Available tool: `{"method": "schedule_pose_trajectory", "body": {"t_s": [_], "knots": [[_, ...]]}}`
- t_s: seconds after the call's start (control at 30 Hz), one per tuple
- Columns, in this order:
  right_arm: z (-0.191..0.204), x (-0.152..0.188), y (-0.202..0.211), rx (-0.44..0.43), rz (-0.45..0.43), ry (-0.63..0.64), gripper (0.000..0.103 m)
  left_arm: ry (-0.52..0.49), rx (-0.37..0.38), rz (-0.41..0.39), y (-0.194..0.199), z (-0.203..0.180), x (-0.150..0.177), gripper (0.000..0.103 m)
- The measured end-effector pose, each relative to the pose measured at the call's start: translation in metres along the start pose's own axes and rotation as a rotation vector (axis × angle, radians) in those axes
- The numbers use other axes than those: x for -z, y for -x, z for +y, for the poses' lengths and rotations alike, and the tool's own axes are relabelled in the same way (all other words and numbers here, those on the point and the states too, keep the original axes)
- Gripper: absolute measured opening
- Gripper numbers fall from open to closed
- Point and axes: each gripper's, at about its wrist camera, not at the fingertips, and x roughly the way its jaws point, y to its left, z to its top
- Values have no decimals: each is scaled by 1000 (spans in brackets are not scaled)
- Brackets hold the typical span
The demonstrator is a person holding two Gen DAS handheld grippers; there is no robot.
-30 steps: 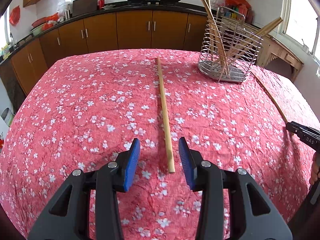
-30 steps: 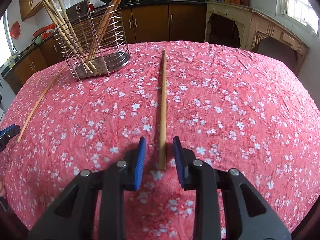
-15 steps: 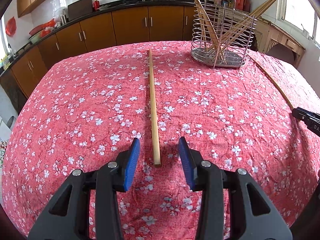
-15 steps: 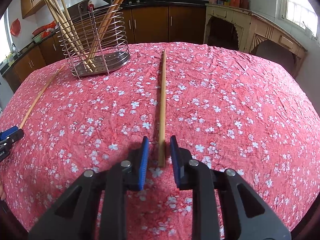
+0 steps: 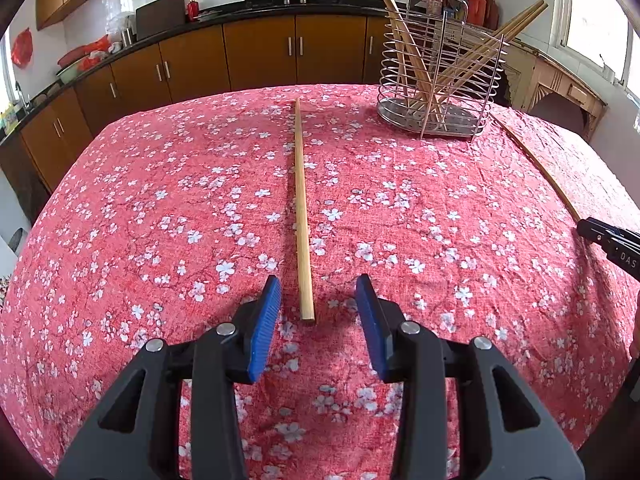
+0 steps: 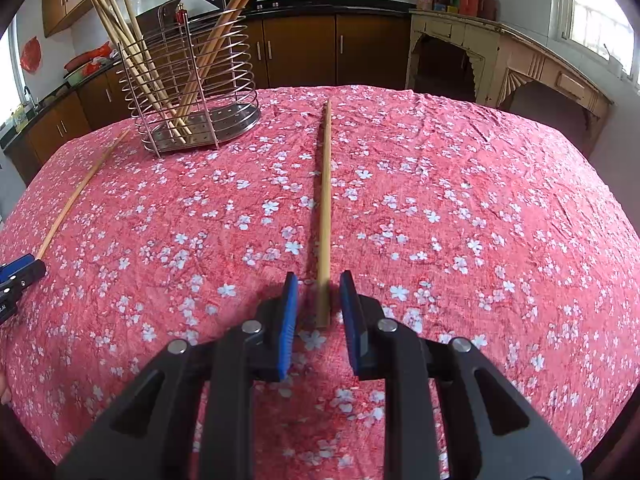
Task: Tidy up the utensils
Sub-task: 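Close the left tool on the chopstick while the right tool closes beside it, then lift the held chopstick and carry it over the wire holder with both tools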
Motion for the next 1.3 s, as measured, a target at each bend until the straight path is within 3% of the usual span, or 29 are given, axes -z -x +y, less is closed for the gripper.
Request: {"method": "schedule_pose_trajectory", "body": {"t_s": [0.13, 0.2, 0.3, 0.73, 1.3], "knots": [[0, -2, -1, -4, 5, -5, 18, 13, 1, 16, -3, 1, -6, 25], [-1, -3, -2, -3, 6, -7, 9, 9, -16, 18, -5, 2, -7, 16], [-1, -5, -3, -8, 8, -12, 8, 3, -23, 19, -6, 3, -8, 8], [-25, -34, -27, 67, 19, -45, 8, -1, 3, 32, -18, 8, -22, 7], [-28, -35, -27, 50, 15, -61, 8, -25, -7, 32, -18, 3, -22, 12]]}}
